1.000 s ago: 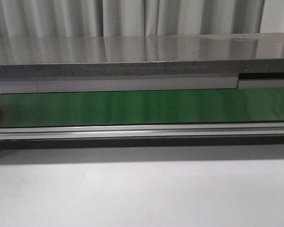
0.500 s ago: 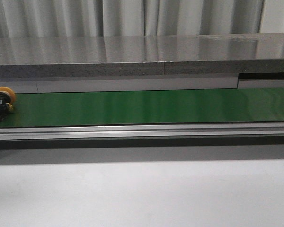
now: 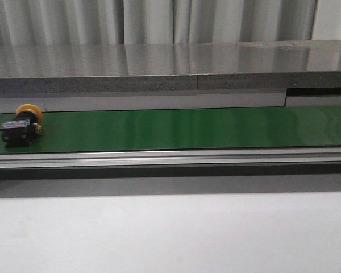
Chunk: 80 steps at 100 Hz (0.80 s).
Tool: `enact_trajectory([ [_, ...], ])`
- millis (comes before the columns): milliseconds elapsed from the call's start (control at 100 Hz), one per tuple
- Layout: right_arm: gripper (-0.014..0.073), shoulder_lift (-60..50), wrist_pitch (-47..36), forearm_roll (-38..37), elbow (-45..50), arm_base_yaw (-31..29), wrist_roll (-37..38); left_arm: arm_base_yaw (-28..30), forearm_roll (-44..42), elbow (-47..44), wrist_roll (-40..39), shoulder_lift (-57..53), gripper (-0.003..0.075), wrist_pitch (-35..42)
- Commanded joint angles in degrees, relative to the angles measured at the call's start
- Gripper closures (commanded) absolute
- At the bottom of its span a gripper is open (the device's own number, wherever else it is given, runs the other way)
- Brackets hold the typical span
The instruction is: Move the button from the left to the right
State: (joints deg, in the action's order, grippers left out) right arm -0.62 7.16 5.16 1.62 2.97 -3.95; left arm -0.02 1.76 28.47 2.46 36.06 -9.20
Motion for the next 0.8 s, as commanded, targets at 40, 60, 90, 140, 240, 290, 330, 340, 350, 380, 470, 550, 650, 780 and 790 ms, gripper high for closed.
enact_trajectory([
  [40, 0.0661, -1.15, -4.92, -0.42, -0.90, -0.44, -0.24, -0.39, 0.65, -2.27, -0.20, -5.31, 0.0124, 5.28],
  [60, 0.0661, -1.15, -4.92, -0.42, -0.90, -0.44, -0.24, -0.39, 0.65, -3.05, -0.20, -6.13, 0.0124, 5.19],
  [90, 0.0661, -1.15, -4.92, -0.42, -0.90, -0.44, -0.24, -0.39, 0.65, -4.05, -0.20, -7.20, 0.0124, 5.19],
  [140, 0.0661, -1.15, -4.92, -0.42, -0.90, -0.44, -0.24, -0.39, 0.65, -5.72, -0.20, -9.23, 0.0124, 5.19],
  [240, 0.0661, -1.15, -4.92, -0.42, -0.90, -0.44, -0.24, -0.39, 0.65, -8.32, -0.20, -12.57, 0.0124, 5.52],
  [290, 0.0661, -1.15, -4.92, -0.42, -0.90, -0.44, -0.24, -0.39, 0.65, -8.64, -0.20, -14.08, 0.0124, 5.52],
  [330, 0.0661, -1.15, -4.92, -0.42, -0.90, -0.44, -0.24, -0.39, 0.65, -8.64, -0.20, -15.17, 0.0124, 5.39],
  [340, 0.0661, -1.15, -4.92, -0.42, -0.90, -0.44, -0.24, -0.39, 0.65, -8.64, -0.20, -15.35, 0.0125, 5.39],
  [350, 0.0661, -1.15, -4.92, -0.42, -0.90, -0.44, -0.24, -0.39, 0.65, -8.64, -0.20, -15.67, 0.0125, 5.39],
  [380, 0.0661, -1.15, -4.92, -0.42, -0.90, -0.44, -0.24, -0.39, 0.65, -8.64, -0.20, -16.17, 0.0129, 5.39],
  [470, 0.0661, -1.15, -4.92, -0.42, -0.90, -0.44, -0.24, -0.39, 0.65, -8.64, -0.20, -16.97, 0.0168, 5.56],
  [550, 0.0661, -1.15, -4.92, -0.42, -0.90, -0.44, -0.24, -0.39, 0.65, -8.64, -0.20, -16.97, 0.0233, 5.56],
  [650, 0.0661, -1.15, -4.92, -0.42, -0.90, -0.44, -0.24, -0.39, 0.65, -8.64, -0.20, -16.97, 0.0349, 5.45],
  [780, 0.0661, -1.15, -4.92, -0.42, -0.90, -0.44, -0.24, -0.39, 0.65, -8.64, -0.20, -16.97, 0.0521, 5.31],
  [790, 0.0661, -1.15, -4.92, -0.42, -0.90, -0.44, -0.24, -0.39, 0.65, -8.64, -0.20, -16.97, 0.0540, 5.31],
])
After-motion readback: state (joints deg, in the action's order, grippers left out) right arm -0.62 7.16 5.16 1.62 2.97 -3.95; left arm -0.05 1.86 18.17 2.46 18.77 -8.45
